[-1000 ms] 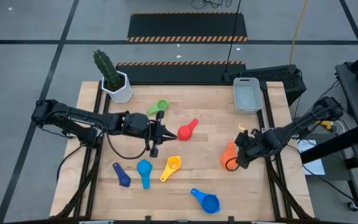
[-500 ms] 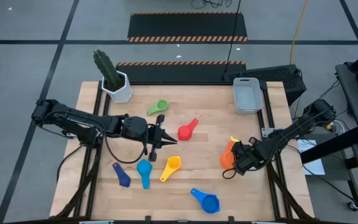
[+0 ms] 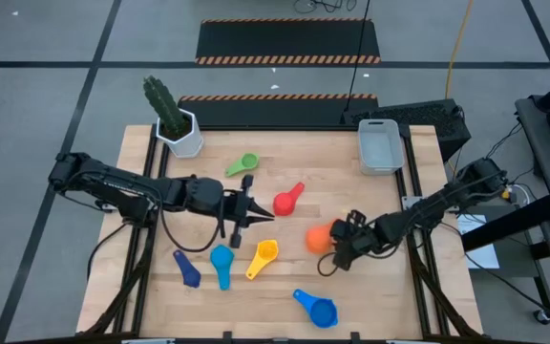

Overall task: Nest measuring cups in basket
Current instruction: Put the orange measuring cup in the gray bin

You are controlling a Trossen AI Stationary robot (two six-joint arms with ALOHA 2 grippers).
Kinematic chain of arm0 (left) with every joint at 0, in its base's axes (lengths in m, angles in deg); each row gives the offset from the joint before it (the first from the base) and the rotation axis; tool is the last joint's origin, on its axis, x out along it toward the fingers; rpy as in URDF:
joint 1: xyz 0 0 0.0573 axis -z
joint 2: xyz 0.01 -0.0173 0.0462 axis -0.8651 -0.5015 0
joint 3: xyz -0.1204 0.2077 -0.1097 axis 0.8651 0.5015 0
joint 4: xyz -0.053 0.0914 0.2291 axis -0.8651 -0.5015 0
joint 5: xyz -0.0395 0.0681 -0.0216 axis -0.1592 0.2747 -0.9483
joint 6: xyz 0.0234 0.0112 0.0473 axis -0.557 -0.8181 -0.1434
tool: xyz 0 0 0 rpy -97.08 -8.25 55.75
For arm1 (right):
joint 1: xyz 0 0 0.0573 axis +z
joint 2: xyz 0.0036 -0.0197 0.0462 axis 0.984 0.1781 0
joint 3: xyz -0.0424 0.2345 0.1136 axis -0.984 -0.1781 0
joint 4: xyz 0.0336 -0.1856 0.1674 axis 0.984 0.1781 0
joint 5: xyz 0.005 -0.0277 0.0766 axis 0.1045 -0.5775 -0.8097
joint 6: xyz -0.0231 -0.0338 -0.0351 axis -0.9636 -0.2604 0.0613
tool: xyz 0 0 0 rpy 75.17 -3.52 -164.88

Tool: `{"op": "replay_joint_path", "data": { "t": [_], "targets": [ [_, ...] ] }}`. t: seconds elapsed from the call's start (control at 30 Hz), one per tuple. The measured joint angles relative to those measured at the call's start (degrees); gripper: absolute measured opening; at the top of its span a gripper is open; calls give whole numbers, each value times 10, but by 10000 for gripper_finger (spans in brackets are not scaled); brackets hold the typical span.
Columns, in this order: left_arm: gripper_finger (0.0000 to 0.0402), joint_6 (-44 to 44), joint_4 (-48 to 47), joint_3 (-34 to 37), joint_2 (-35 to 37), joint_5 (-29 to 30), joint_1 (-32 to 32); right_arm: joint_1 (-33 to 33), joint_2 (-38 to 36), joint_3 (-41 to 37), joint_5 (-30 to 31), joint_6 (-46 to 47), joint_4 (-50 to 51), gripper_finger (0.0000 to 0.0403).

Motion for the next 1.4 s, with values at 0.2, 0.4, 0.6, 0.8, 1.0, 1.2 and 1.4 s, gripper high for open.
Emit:
{"op": "replay_joint_path", "data": {
  "t": [0.2,0.4,0.6,0.8,1.0,1.2,1.4],
  "targets": [
    [38,-2,32,0,0,0,2,-16,-21,3,-74,-20,-2,128],
    [88,7,68,1,-29,0,3,-16,-61,12,-67,-13,101,128],
    [149,7,107,-39,-111,0,3,-38,-83,12,-14,-3,164,128],
    [176,-3,-48,-151,-206,-1,12,-89,-85,12,20,-30,165,128],
    [177,-2,-160,-249,-280,-3,28,-109,-84,12,19,-47,186,128],
    [177,-2,-167,-260,-316,-8,43,-100,-86,-15,17,-47,150,128],
    [177,7,-165,-259,-362,-34,53,-101,-86,-63,-3,8,99,128]
  ]
}}
